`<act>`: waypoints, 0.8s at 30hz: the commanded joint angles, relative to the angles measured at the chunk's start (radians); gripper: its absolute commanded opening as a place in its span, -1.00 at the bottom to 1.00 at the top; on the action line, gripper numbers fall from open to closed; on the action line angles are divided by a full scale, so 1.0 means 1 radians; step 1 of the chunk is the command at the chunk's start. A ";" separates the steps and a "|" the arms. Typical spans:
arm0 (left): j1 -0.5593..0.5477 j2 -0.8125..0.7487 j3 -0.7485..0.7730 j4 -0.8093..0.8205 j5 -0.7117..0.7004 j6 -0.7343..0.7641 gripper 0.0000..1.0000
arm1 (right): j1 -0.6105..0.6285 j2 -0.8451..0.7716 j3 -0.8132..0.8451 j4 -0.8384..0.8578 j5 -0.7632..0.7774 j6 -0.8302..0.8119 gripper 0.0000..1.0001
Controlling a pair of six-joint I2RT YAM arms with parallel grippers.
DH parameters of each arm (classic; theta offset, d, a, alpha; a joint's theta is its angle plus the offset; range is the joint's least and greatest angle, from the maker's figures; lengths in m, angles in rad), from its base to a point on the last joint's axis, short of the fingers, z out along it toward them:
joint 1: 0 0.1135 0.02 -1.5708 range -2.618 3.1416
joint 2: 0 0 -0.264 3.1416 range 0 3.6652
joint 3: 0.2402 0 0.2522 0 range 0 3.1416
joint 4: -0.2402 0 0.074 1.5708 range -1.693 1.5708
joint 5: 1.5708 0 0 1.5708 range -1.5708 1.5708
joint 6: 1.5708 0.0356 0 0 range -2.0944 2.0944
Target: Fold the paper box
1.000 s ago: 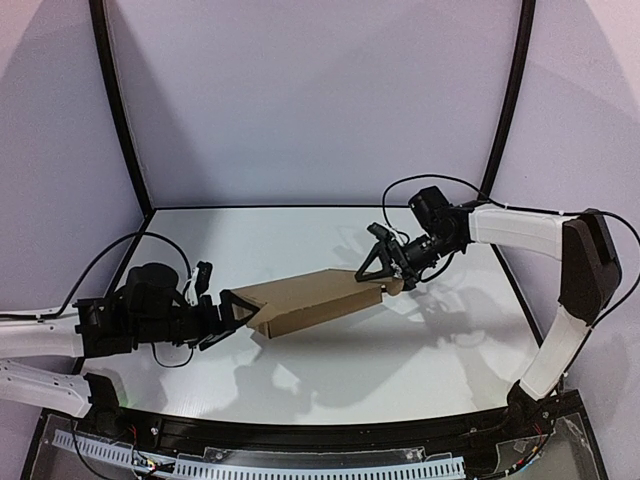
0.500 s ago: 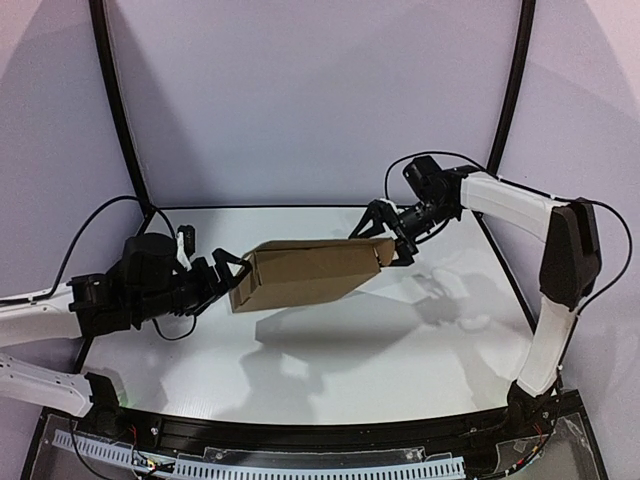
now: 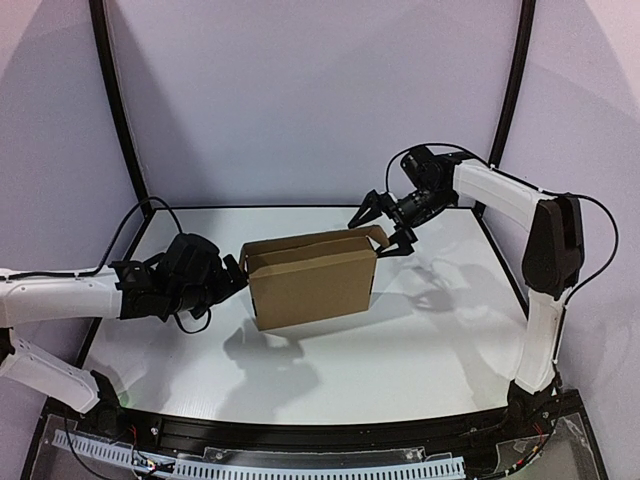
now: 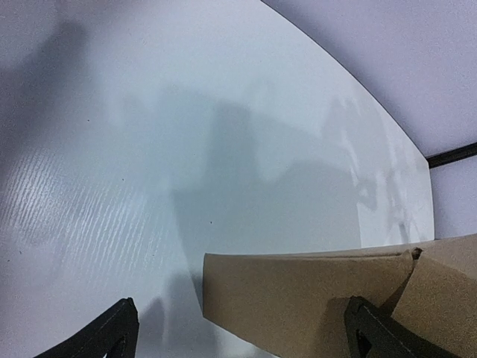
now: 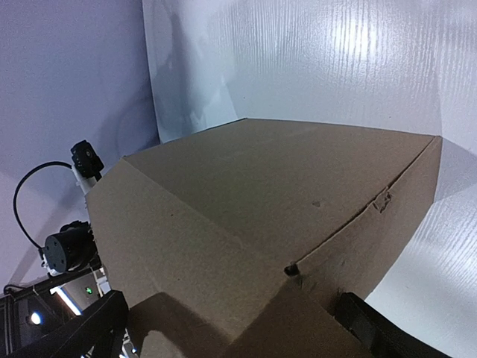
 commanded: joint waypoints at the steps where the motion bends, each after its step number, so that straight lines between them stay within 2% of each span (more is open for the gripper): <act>1: -0.019 0.011 0.035 0.062 0.096 0.031 0.97 | 0.032 0.033 0.019 0.016 -0.092 -0.005 0.97; 5: -0.020 -0.018 0.043 -0.004 0.070 0.066 0.97 | -0.001 0.000 -0.013 0.070 -0.001 -0.013 0.97; 11: -0.020 -0.071 0.079 -0.170 0.038 0.151 0.97 | -0.012 -0.072 -0.074 0.234 0.005 -0.040 0.97; 18: -0.020 -0.119 0.102 -0.288 0.056 0.249 0.97 | -0.031 -0.116 -0.097 0.213 0.172 -0.116 0.97; 24: -0.020 -0.145 0.108 -0.350 0.073 0.304 0.97 | -0.049 -0.170 -0.171 0.297 0.176 -0.147 0.97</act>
